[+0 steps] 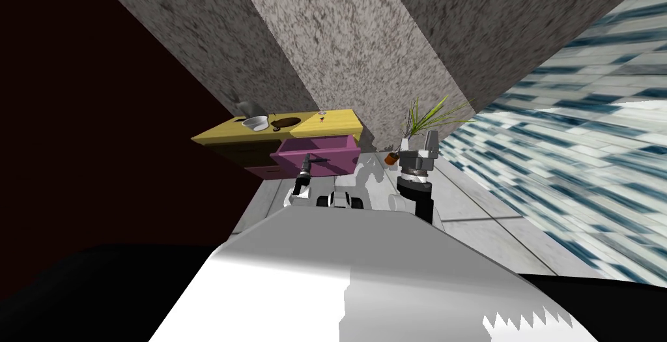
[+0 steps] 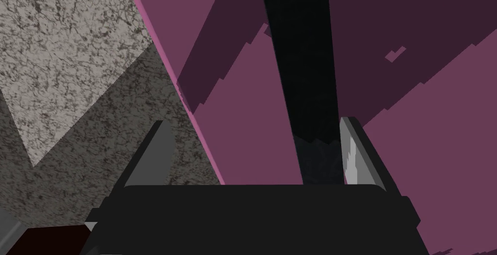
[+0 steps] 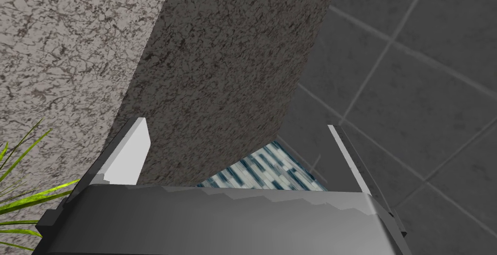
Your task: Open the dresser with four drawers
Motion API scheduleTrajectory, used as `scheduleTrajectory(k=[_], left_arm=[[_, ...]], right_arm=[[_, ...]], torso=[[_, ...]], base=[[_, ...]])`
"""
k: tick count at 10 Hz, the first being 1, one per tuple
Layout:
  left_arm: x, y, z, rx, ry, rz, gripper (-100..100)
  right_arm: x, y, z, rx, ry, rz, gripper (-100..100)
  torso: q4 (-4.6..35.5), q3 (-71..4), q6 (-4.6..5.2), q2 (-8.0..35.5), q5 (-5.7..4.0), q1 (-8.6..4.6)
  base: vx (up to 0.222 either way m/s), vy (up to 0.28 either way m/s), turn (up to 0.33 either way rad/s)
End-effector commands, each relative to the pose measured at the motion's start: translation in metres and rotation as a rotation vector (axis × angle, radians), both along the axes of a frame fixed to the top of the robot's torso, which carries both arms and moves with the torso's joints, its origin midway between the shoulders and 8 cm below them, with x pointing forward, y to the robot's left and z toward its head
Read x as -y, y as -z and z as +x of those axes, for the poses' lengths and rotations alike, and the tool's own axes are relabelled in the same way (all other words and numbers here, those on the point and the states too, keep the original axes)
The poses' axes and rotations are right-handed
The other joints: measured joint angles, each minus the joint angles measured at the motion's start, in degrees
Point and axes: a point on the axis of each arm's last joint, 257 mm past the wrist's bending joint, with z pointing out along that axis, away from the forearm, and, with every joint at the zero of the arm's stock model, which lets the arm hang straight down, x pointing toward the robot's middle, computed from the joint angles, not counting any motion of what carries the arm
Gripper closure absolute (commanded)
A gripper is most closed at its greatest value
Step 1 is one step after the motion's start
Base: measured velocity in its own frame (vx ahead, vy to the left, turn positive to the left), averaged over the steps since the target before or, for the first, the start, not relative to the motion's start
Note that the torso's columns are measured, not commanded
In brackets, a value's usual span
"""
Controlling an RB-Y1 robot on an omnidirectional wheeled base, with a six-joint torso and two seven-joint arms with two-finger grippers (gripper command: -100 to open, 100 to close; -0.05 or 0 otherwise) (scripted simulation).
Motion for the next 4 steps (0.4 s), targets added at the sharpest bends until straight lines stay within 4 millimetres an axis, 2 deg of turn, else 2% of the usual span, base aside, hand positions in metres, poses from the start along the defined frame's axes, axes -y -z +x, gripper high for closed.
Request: scheduleTrajectory(k=[1,4], left_arm=[[-0.0001,0.0009,-0.0003,-0.002,0.000,0.000,0],[-0.0003,0.0024,-0.0007,-0.006,-0.001,-0.001,0]], right_arm=[[0.0000,0.0000,0.0000,0.000,0.000,0.000,0],[0.0000,0.0000,0.0000,0.000,0.000,0.000,0]], torso=[[-0.03,-0.02,0.01,-0.04,0.02,0.03],[-0.09,-0.05,0.01,-0.09,0.06,0.06]], base=[[0.000,0.000,0.000],[0.000,0.000,0.000]])
